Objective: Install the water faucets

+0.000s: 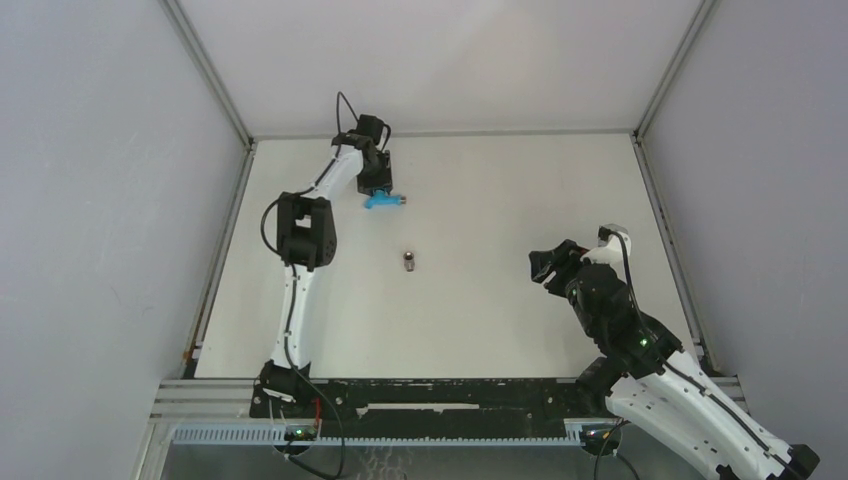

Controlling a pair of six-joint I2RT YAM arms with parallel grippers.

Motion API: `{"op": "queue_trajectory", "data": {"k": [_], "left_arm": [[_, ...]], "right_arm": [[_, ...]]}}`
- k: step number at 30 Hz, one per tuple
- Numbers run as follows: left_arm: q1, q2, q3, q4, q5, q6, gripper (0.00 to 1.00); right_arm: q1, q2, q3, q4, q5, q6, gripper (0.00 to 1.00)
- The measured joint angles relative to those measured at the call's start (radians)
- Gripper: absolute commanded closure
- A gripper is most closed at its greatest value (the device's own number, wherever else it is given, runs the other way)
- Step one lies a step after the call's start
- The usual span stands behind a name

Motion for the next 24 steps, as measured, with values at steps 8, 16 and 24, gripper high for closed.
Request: {"op": "queue_trajectory", "data": {"k": [8, 16, 24], "left_arm": [[-0.002, -0.044, -0.097, 0.046, 0.03, -0.003, 0.89], [-0.03, -0.195, -0.327, 0.06, 0.123, -0.05, 1.0], [-0.136, -0.505, -0.526, 0.143, 0.278, -0.164, 1.0]], "right_arm": [[-0.005, 0.0, 0.0, -0.008, -0.031, 0.003, 0.37], [-0.005, 0.005, 0.0, -0.002, -0.087, 0.006, 0.39], [-0.006, 0.05, 0.0, 0.075, -0.173, 0.022, 0.37]]}}
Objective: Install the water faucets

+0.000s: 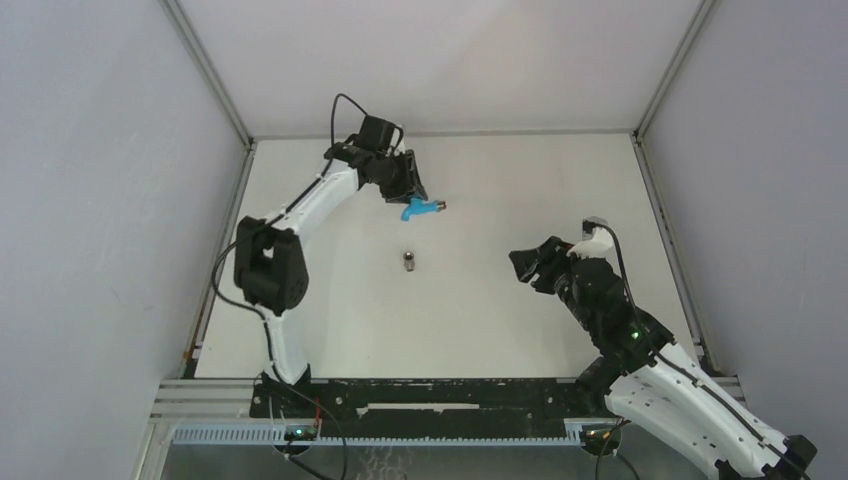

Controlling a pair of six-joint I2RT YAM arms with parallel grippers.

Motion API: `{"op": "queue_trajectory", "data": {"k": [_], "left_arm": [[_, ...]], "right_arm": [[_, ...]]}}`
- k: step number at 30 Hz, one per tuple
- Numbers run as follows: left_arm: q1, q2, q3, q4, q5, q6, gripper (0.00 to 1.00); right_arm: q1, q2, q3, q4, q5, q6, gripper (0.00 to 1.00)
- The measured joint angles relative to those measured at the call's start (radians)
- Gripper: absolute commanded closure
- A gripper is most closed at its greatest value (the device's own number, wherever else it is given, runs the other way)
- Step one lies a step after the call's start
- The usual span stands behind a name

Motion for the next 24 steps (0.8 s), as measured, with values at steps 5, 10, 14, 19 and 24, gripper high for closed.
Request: {"op": "queue_trajectory", "data": {"k": [5, 10, 14, 19, 24], "left_arm": [[-0.093, -0.216, -0.121, 0.105, 0.106, -0.086, 1.0], [-0.173, -0.346, -0.274, 0.202, 0.186, -0.174, 1.0], [-0.191, -0.386, -0.363, 0.235, 0.218, -0.235, 1.0], [-0.196, -0.41, -0.375, 0.248, 0.209, -0.261, 1.0], [-0.2, -0.448, -0.375, 0.249, 0.194, -0.262, 1.0]], "right_arm": [[-0.001, 0.01, -0.024, 0.156, -0.082, 0.008, 0.36], [-0.001, 0.002, -0.093, 0.347, -0.152, 0.019, 0.34], [0.002, 0.013, -0.134, 0.479, -0.188, 0.039, 0.32], [0.044, 0.058, -0.137, 0.591, -0.177, 0.061, 0.27], [0.12, 0.144, -0.105, 0.607, -0.113, 0.062, 0.23]]}}
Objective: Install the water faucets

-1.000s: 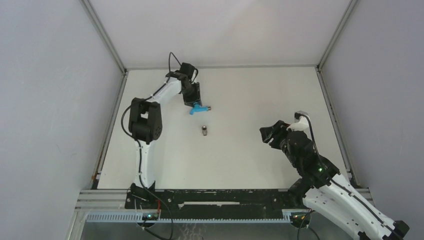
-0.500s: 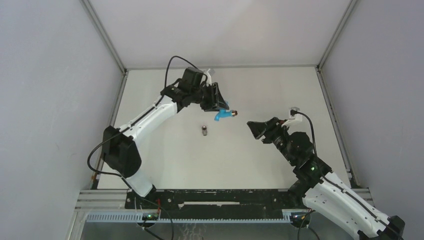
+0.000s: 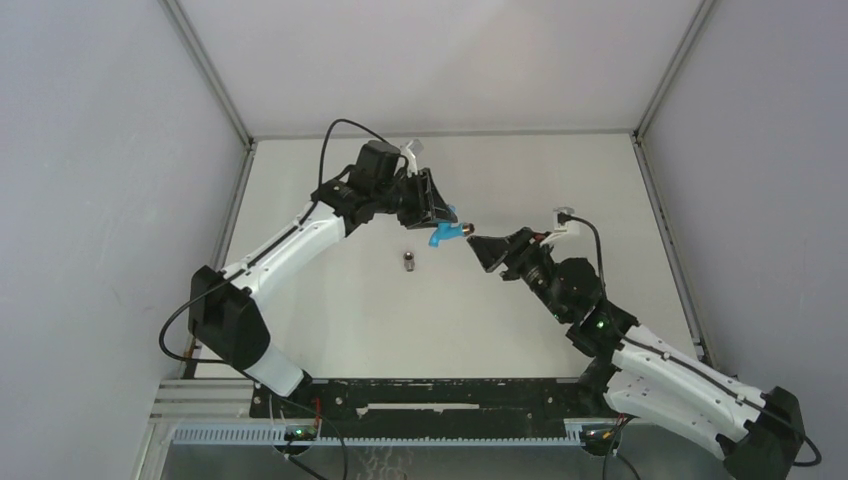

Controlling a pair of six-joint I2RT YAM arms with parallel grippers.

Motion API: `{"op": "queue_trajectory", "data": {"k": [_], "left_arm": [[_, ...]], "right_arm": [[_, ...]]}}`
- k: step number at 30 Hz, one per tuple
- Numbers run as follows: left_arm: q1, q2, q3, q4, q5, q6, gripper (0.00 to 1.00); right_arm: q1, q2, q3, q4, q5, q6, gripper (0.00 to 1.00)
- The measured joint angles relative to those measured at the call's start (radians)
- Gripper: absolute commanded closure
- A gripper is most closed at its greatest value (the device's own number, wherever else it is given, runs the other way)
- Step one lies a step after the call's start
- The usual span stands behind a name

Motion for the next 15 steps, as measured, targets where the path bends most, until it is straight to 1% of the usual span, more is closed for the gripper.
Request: {"op": "queue_trajectory", "data": {"k": [5, 9, 12, 15], "left_arm": [[-0.002, -0.005, 0.0, -0.002, -0.011, 0.0, 1.0], [-0.003, -0.005, 0.0, -0.005, -0.014, 0.001, 1.0], [-0.006, -0.005, 0.0, -0.006, -0.019, 0.001, 1.0], [-0.013, -0.005, 0.0, -0.01, -0.023, 0.001, 1.0]], "right_arm": [[0.022, 0.11, 0.061, 0.006, 0.02, 0.007, 0.23], [0.022, 0.159, 0.089, 0.024, 0.024, 0.005, 0.26], [0.022, 0.2, 0.105, 0.037, 0.034, 0.005, 0.3], [0.022, 0.247, 0.127, 0.038, 0.036, 0.005, 0.4]]}}
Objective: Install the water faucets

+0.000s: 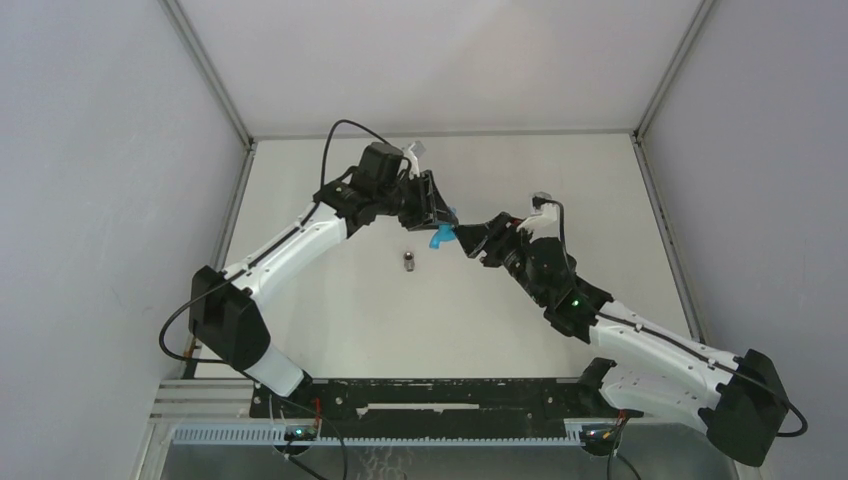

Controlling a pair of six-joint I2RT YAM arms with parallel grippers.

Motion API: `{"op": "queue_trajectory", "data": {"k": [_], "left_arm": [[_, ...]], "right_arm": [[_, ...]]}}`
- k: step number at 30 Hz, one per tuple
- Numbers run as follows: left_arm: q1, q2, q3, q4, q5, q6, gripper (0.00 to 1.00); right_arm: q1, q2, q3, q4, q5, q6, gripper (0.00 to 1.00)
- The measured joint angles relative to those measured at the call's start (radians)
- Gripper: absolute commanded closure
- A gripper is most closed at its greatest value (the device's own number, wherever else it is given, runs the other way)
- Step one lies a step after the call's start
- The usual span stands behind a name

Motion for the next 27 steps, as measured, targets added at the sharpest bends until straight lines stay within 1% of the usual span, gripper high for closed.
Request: {"op": "queue_trajectory", "data": {"k": [2, 4, 6, 8, 9, 10, 11, 13, 14, 15, 16, 17, 18, 20, 23, 25, 27], "left_arm": [[-0.005, 0.0, 0.0, -0.002, -0.006, 0.0, 1.0], [-0.009, 0.0, 0.0, -0.002, -0.01, 0.0, 1.0], [-0.011, 0.0, 0.0, -0.002, -0.013, 0.0, 1.0], [-0.011, 0.0, 0.0, -0.001, -0.014, 0.0, 1.0], [-0.011, -0.001, 0.0, -0.002, -0.016, 0.0, 1.0], [-0.011, -0.001, 0.0, -0.002, -0.019, 0.0, 0.97], [-0.011, -0.001, 0.0, -0.003, -0.022, 0.001, 0.91], [-0.013, -0.003, 0.0, -0.003, -0.022, 0.0, 0.67], [-0.014, -0.004, 0.0, -0.003, -0.022, 0.001, 0.54], [-0.016, -0.008, 0.0, -0.002, -0.023, 0.002, 0.39], [-0.018, -0.014, 0.0, -0.002, -0.023, 0.006, 0.31], [-0.018, -0.019, 0.0, -0.002, -0.023, 0.016, 0.25], [-0.019, -0.029, 0.0, -0.004, -0.023, 0.022, 0.2], [-0.019, -0.059, 0.0, -0.017, -0.024, 0.053, 0.16], [-0.016, -0.114, 0.0, -0.052, -0.021, 0.121, 0.15], [-0.007, -0.166, 0.0, -0.087, -0.002, 0.198, 0.13], [0.001, -0.204, 0.0, -0.114, 0.035, 0.262, 0.12]], "right_arm": [[0.0, 0.021, 0.009, 0.002, -0.003, 0.004, 0.48], [0.001, 0.032, 0.012, 0.002, -0.004, 0.01, 0.61], [0.002, 0.036, 0.013, 0.001, -0.006, 0.017, 0.78], [0.004, 0.037, 0.013, -0.002, -0.003, 0.019, 0.98], [0.005, 0.036, 0.012, -0.004, 0.001, 0.022, 1.0], [0.005, 0.036, 0.013, -0.007, 0.002, 0.019, 1.0], [0.005, 0.035, 0.013, -0.012, 0.006, 0.02, 1.0], [0.006, 0.031, 0.013, -0.019, 0.012, 0.021, 1.0], [0.006, 0.027, 0.013, -0.021, 0.013, 0.021, 1.0], [0.006, 0.021, 0.013, -0.022, 0.011, 0.019, 1.0], [0.006, 0.018, 0.013, -0.021, 0.008, 0.017, 1.0], [-0.002, 0.012, 0.013, -0.021, -0.003, 0.011, 1.0], [-0.016, 0.006, 0.013, -0.024, -0.031, 0.001, 1.0], [-0.066, -0.002, 0.013, -0.029, -0.121, -0.021, 1.0], [-0.185, -0.013, 0.013, -0.042, -0.304, -0.059, 1.0], [-0.306, -0.032, 0.013, -0.069, -0.502, -0.091, 1.0], [-0.387, -0.046, 0.013, -0.085, -0.653, -0.109, 1.0]]}}
